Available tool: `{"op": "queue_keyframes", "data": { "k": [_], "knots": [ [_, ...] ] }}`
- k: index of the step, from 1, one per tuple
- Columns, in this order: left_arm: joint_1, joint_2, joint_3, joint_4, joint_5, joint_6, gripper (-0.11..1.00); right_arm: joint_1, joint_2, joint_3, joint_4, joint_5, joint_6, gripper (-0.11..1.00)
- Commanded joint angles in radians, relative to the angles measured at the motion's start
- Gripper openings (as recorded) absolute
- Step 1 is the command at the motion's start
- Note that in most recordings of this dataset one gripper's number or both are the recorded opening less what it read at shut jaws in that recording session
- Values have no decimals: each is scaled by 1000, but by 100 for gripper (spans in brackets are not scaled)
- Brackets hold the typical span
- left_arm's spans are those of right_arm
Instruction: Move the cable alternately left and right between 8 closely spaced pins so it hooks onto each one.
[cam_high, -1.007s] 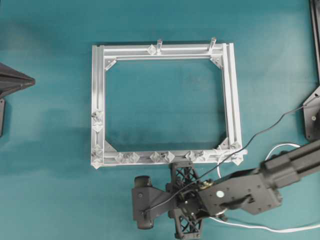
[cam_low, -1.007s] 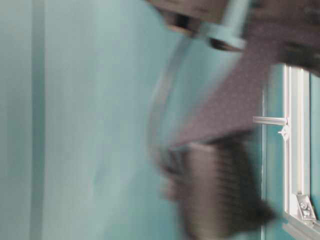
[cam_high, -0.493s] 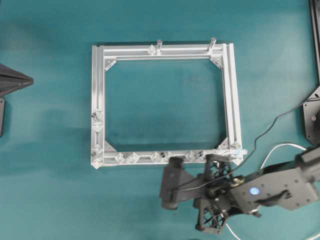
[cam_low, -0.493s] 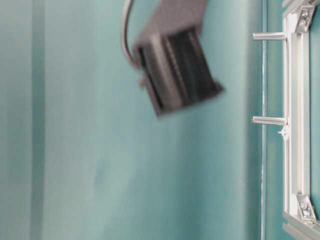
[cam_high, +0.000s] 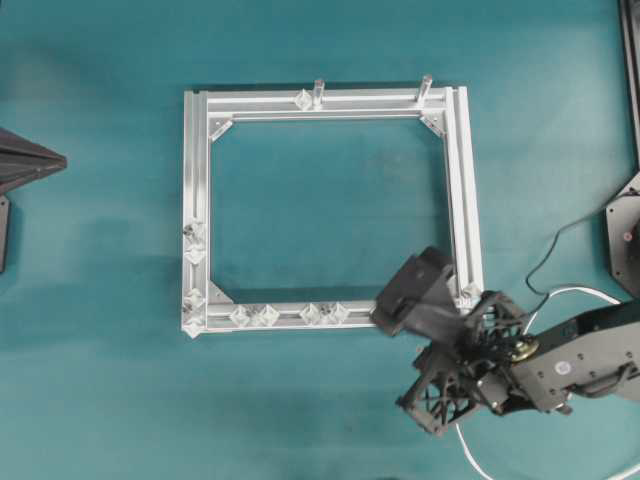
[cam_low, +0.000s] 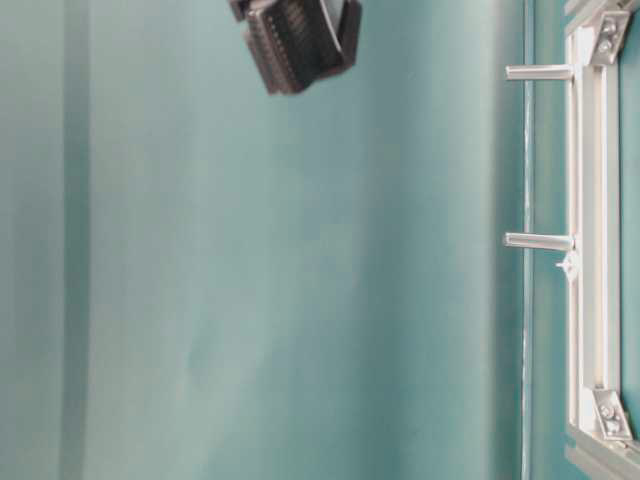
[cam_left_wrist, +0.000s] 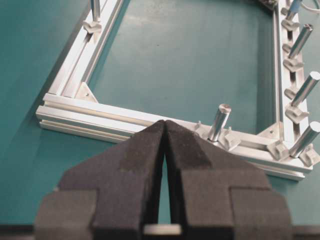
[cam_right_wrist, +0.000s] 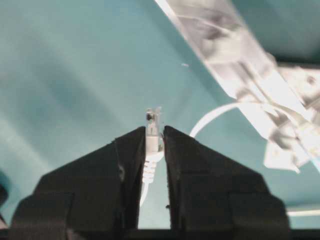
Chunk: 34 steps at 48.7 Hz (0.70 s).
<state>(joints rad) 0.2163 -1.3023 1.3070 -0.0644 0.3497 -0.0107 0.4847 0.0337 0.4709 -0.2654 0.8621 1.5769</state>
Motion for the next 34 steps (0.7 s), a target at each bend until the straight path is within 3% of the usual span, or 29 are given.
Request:
{"op": "queue_keyframes", "data": {
  "k": [1,19,34],
  "knots": [
    [-2,8,-9,-2,-5,-8,0,0,-40,0,-14,20,46,13],
    [-2,8,-9,-2,-5,-8,0,-57,-46,17,-15,25,244,13],
    [-2,8,-9,-2,-3,-8,0,-91,-46,46,-15,17,322,13]
  ]
}}
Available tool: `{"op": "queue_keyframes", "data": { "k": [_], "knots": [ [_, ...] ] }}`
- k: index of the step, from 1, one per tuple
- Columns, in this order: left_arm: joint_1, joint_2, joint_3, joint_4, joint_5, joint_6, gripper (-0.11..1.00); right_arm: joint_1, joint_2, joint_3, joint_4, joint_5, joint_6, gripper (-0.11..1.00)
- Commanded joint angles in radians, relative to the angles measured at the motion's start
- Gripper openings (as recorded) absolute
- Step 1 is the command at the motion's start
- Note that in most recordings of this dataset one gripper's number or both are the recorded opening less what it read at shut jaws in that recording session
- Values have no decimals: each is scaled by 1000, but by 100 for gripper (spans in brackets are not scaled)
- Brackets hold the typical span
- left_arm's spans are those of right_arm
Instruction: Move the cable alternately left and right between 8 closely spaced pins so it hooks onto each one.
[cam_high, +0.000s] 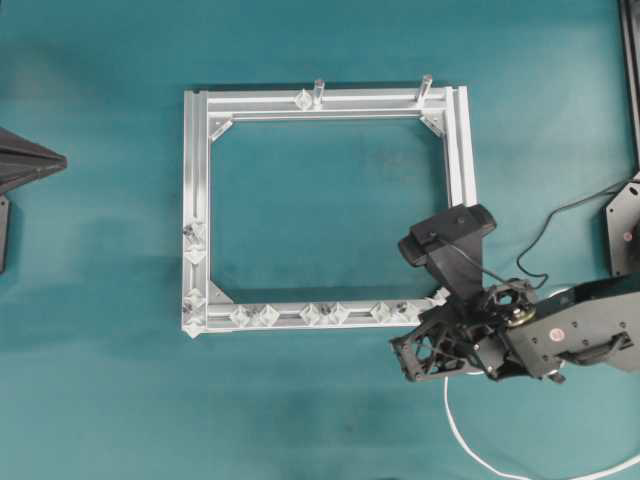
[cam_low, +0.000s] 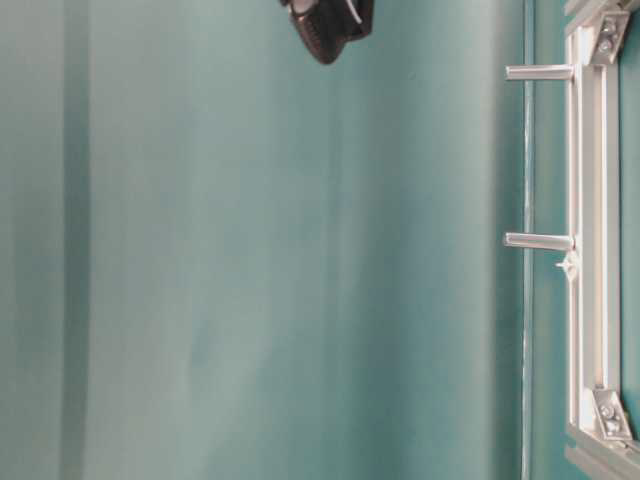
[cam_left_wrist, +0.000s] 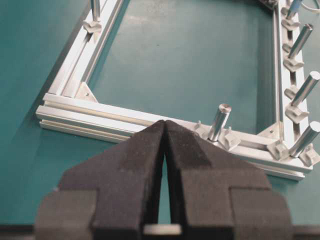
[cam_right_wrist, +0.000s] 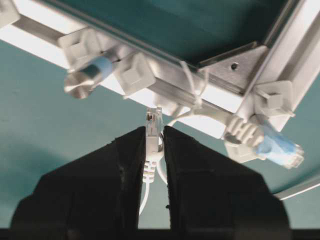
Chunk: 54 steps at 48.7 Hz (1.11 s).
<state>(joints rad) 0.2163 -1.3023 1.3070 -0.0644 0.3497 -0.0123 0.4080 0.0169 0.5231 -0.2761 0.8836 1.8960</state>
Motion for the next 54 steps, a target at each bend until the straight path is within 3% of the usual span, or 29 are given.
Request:
{"op": "queue_keyframes", "data": {
  "k": [1,54],
  "knots": [
    [-2,8,-9,-2,-5,-5,0,-15,-31,-5,-5,-5,5,13],
    [6,8,-9,-2,-5,-5,0,-72,-32,20,-5,-14,-11,13]
  ]
}}
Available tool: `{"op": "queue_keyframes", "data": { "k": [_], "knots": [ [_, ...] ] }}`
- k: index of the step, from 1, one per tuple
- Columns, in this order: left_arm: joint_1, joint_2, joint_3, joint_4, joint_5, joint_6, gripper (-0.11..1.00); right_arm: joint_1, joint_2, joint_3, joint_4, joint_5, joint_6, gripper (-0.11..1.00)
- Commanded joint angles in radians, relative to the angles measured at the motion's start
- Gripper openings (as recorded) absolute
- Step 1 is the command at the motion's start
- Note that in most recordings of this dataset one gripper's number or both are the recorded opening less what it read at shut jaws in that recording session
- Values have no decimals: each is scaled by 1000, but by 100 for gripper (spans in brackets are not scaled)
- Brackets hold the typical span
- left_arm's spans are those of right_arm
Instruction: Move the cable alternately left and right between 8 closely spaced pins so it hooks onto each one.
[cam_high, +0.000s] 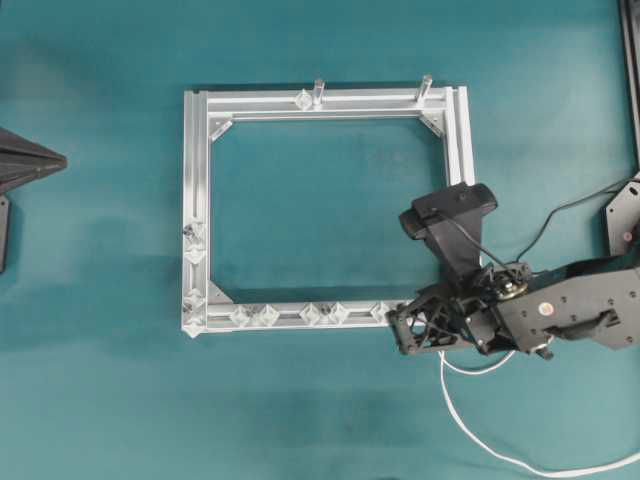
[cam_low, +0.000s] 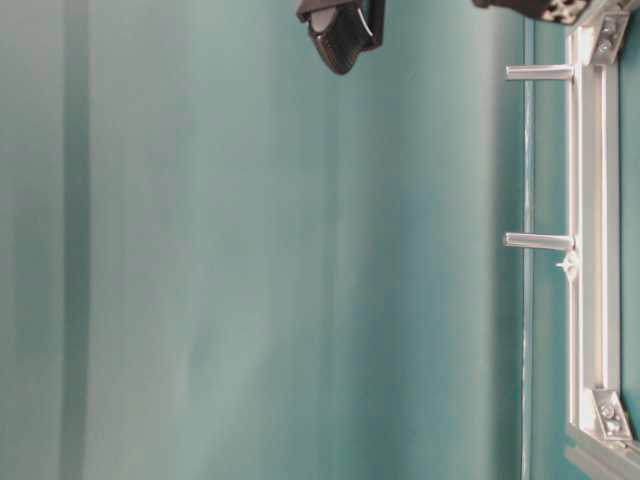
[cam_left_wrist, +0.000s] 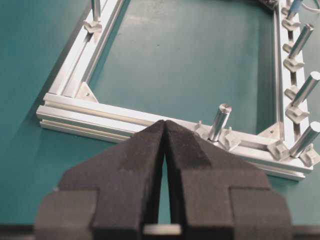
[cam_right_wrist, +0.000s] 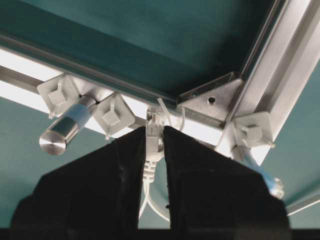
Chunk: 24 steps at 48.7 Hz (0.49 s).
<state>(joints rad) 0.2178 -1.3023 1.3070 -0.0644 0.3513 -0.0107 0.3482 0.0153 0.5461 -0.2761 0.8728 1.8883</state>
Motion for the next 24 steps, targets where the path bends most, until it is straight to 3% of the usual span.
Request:
{"op": "queue_keyframes", "data": {
  "k": [1,8,24],
  "knots": [
    [5,8,-9,-2,-5,-6,0,-18,-34,0,-5,-3,-3,13],
    [5,8,-9,0,-6,-6,0,-66,-60,28,-6,-29,-48,13],
    [5,8,-9,-2,-6,-6,0,-201,-97,49,-3,-60,-357,13]
  ]
}}
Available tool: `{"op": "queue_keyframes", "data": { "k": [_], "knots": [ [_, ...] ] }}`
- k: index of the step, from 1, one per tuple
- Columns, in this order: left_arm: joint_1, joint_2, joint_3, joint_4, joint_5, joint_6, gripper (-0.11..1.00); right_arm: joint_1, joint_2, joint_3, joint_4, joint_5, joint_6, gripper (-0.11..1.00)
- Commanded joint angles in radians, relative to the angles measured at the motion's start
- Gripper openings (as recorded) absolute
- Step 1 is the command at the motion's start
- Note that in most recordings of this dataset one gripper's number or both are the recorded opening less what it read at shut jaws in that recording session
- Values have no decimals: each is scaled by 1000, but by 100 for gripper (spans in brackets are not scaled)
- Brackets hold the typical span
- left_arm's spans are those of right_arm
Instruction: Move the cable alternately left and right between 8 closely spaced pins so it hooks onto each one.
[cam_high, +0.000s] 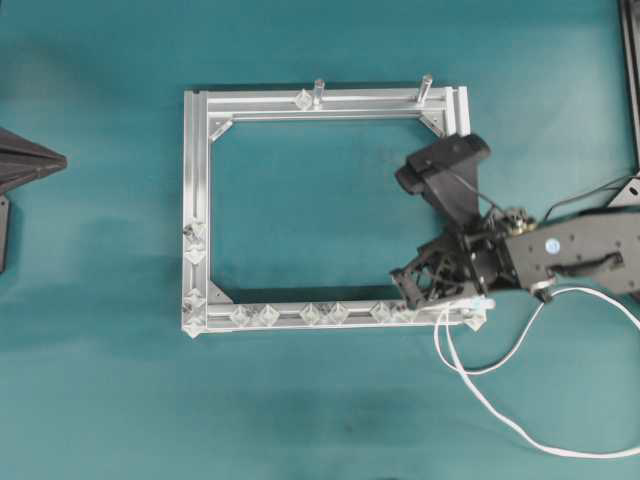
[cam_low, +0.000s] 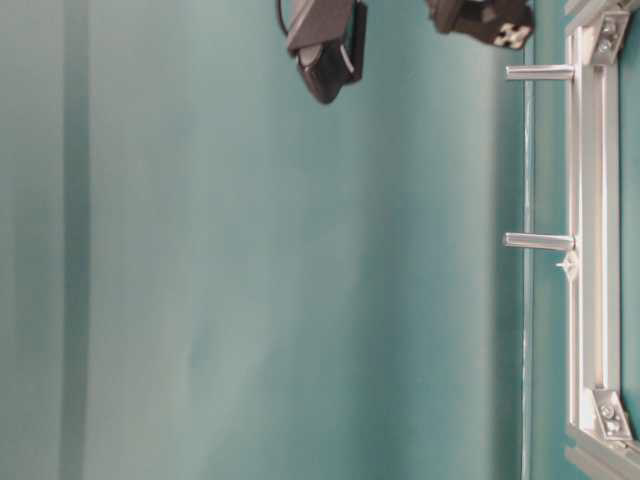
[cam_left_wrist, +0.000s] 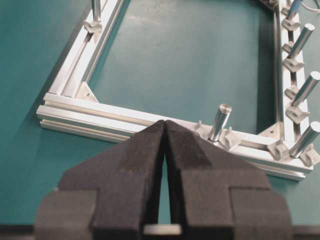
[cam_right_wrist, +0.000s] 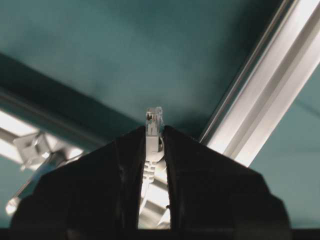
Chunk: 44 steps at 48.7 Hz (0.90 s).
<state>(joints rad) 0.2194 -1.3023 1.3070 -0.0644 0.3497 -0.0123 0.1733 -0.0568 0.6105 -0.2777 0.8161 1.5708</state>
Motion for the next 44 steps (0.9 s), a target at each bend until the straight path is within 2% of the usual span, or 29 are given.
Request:
{"op": "queue_keyframes", "data": {
  "k": [1,8,18,30,38,44],
  "knots": [
    [3,8,-9,-2,-5,-5,0,-35,-25,-17,0,-6,-57,13],
    [3,8,-9,-2,-5,-5,0,-94,-25,-28,3,-3,-178,13],
    [3,8,-9,-2,-5,-5,0,-167,-5,-60,9,-8,-285,13],
    [3,8,-9,-2,-5,-5,0,-186,117,-218,26,12,-410,13],
    [3,8,-9,0,-5,-5,0,-184,201,-322,78,46,-439,13],
    [3,8,-9,0,-5,-5,0,-173,219,-351,97,55,-434,13]
  ]
}}
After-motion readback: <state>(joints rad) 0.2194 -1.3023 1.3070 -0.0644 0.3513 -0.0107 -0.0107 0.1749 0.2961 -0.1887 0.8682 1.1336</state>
